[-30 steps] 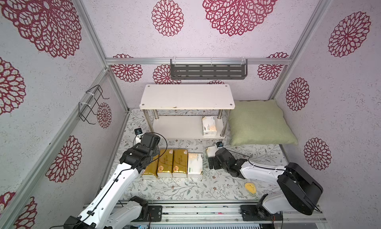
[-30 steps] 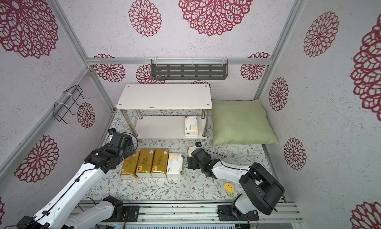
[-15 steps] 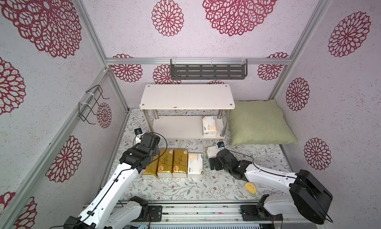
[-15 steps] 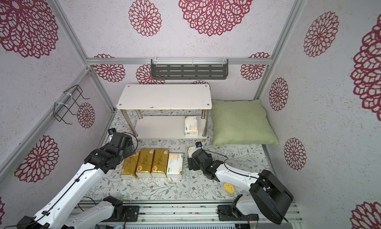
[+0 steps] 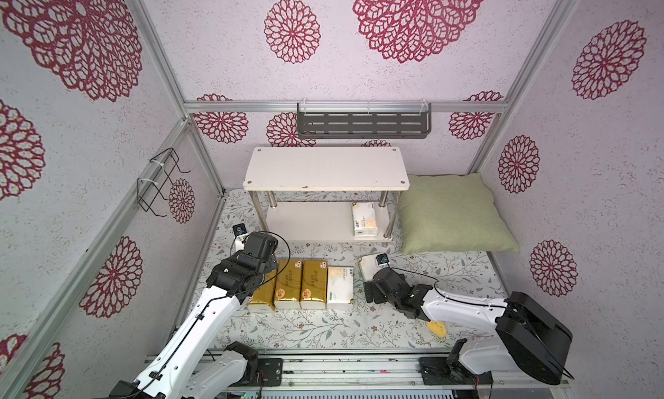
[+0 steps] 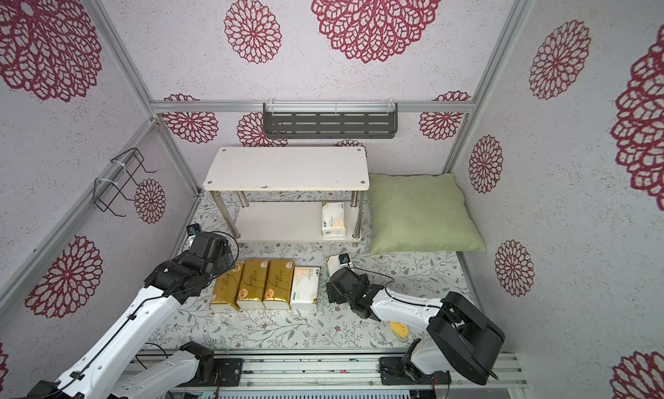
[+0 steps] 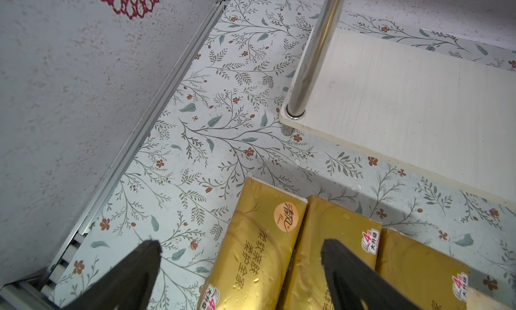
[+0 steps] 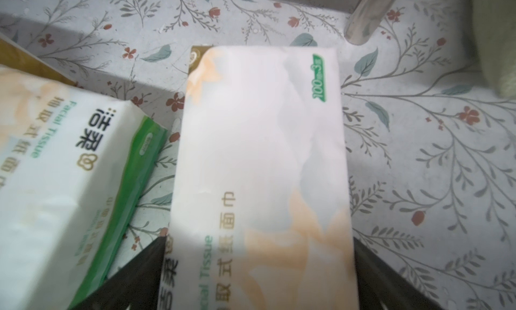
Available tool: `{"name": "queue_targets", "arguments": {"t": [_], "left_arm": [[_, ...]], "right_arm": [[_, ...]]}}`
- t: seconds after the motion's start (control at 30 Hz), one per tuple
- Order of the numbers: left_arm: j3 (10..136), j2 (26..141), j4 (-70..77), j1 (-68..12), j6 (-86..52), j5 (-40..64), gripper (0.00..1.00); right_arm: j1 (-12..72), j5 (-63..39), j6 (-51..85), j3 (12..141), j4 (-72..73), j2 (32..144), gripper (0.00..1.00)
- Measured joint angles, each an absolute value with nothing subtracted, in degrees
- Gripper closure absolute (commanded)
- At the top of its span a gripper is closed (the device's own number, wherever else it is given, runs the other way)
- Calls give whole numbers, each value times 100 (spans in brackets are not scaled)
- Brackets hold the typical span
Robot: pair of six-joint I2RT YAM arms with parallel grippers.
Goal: Place the tissue boxes on the shelf by color
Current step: Pick up the box of tissues from the center of the board.
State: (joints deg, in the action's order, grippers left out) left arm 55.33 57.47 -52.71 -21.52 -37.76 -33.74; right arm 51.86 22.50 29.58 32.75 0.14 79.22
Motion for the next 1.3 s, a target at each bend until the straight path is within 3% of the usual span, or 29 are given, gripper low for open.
{"name": "queue_targets", "arguments": {"t": [0.77,1.3], "left_arm": [[5533,5747,-5273,-2152,-3774,-3374,3],[5533,5747,-5282,-2152,-3771,-3378,3]], "right_arm": [[5218,2558,3111,3199,760,8722,8],[5236,2526,3166,3201,49,7839,10]]}}
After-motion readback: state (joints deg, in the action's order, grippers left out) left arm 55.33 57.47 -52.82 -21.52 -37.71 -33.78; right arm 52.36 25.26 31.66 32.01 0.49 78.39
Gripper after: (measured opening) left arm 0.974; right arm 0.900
